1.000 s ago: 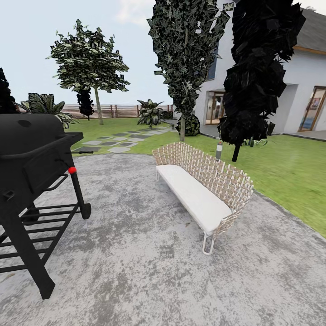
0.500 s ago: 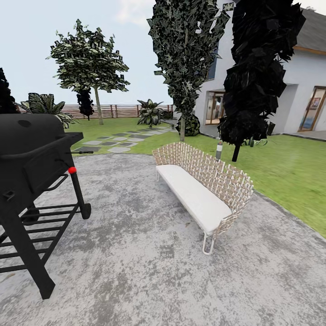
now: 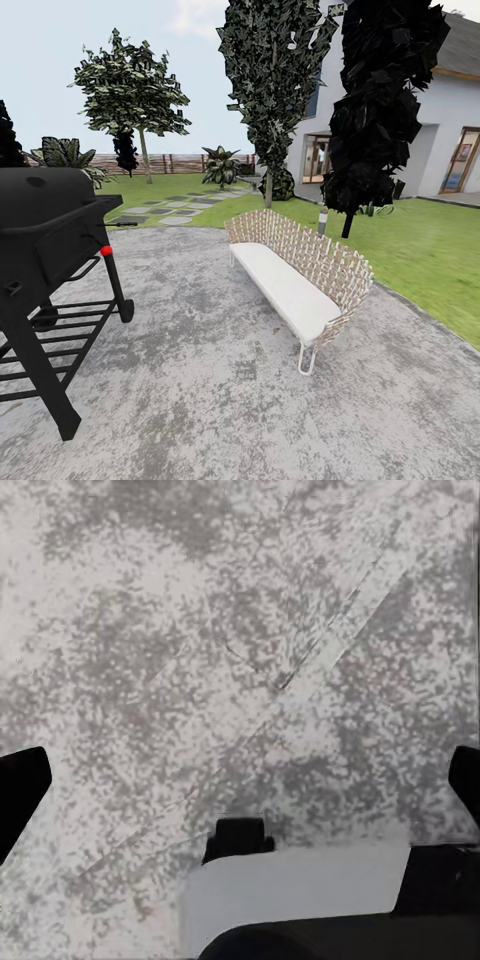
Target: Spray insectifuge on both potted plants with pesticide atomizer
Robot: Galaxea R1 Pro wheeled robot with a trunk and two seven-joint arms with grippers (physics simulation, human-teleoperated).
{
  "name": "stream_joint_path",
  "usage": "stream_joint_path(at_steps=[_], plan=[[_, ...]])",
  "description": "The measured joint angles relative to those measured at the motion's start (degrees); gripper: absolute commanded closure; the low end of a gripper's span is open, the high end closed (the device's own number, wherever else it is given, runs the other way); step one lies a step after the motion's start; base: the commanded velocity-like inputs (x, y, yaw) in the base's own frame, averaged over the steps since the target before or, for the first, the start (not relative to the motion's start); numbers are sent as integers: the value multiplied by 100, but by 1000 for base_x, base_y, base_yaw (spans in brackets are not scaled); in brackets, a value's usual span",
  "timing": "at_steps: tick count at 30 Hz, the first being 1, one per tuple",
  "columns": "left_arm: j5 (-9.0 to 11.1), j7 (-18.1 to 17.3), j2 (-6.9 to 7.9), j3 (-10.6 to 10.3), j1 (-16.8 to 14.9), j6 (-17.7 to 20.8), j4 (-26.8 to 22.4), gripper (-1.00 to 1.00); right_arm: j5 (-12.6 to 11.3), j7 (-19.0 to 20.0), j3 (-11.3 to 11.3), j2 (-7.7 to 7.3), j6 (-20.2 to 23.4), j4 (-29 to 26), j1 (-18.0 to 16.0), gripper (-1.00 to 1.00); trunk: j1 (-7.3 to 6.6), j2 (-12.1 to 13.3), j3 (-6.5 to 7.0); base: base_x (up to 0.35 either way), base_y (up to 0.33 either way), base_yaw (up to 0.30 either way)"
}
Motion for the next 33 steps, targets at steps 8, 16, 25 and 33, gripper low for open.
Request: stream_joint_path(at_steps=[8, 16, 25, 33], plan=[[-14, 5, 36, -12, -823, -77, -632, -100, 13, 11, -2, -67, -388, -507, -169, -100, 0, 0, -1, 0, 0, 0], [-22, -2, 39, -27, -835, -87, -597, -100, 25, 13, 3, -211, -393, -495, -169, -100, 0, 0, -1, 0, 0, 0], [-23, -2, 40, -30, -872, -86, -593, -100, 26, 14, 0, -204, -389, -489, -170, -100, 0, 0, -1, 0, -212, 159], [-21, -2, 40, -31, -873, -86, -594, -100, 26, 14, 5, -203, -392, -488, -171, -100, 0, 0, -1, 0, -270, 269]])
